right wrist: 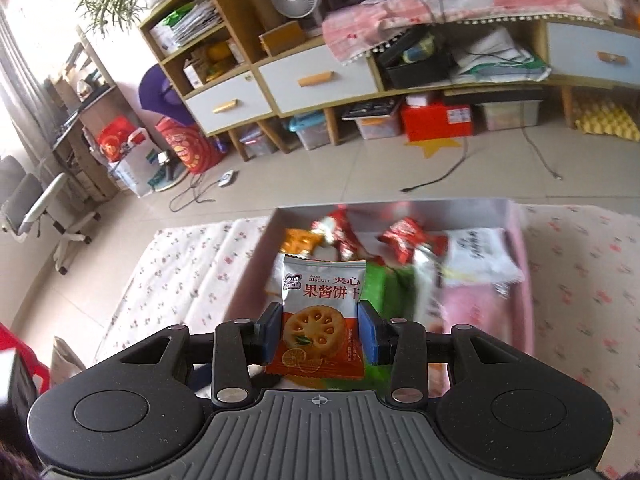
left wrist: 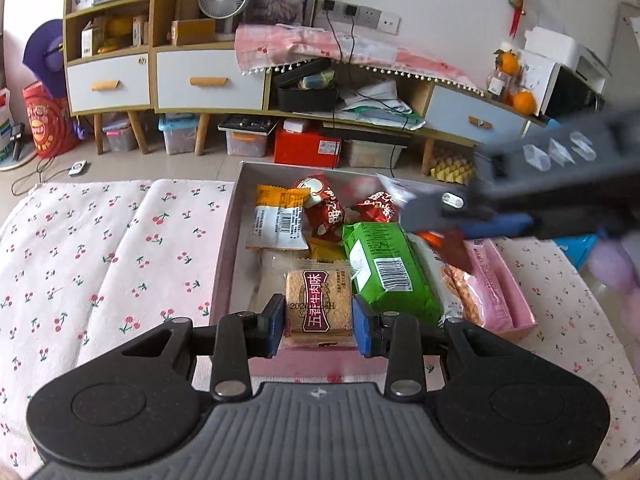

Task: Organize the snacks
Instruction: 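Carry the biscuit bar and jam-biscuit packet with both grippers over the pink box, then open both grippers to drop the biscuit bar and jam-biscuit packet into the box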

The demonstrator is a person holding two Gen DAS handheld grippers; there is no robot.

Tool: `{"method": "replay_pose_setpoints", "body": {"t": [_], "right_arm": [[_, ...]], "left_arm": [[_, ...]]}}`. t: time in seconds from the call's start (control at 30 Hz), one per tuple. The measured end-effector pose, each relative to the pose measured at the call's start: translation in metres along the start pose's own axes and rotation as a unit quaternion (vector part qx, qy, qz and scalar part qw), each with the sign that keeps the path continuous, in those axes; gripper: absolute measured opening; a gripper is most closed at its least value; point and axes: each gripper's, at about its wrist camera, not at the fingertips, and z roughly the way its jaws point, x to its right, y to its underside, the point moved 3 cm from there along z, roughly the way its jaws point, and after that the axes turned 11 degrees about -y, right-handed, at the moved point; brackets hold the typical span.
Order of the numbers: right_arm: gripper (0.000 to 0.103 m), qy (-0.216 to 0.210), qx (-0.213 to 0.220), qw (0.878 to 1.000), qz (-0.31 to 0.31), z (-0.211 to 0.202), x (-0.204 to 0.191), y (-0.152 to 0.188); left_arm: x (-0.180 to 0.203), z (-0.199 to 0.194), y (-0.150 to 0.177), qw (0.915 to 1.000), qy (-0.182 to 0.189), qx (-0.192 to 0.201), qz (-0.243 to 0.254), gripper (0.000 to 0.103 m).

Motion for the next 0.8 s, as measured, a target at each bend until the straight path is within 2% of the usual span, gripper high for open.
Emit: {"method": "replay_pose_setpoints", "body": {"t": [0.2, 0.57, 0.67, 0.73, 0.8], "right_arm": [[0.039, 0.002, -0.012, 1.000, -0.004, 0.029, -0.001, -0.011], [0.039, 0.007, -0.020, 1.000, 0.014, 0.052, 0.006, -0.020], [0.043, 0.005, -0.020, 1.000, 0.016, 0.054, 0.005, -0.020], [0.057, 0.004, -0.024, 0.999, 0.023, 0.055, 0.005, -0.020], [0.060, 0.003, -0.021, 0.999, 0.027, 0.053, 0.006, -0.020]], "left_arm": [[-0.004, 0.005, 0.001, 0.9999, -0.009, -0.004, -0.012, 0.032], [-0.008, 0.006, 0.000, 0.9994, -0.013, -0.005, -0.031, 0.033], [-0.008, 0.004, -0.001, 0.9993, -0.012, -0.001, -0.034, 0.034], [-0.008, 0.003, -0.002, 0.9993, -0.013, -0.003, -0.035, 0.040], [-0.008, 0.003, -0.002, 0.9992, -0.013, -0.002, -0.038, 0.045]]}}
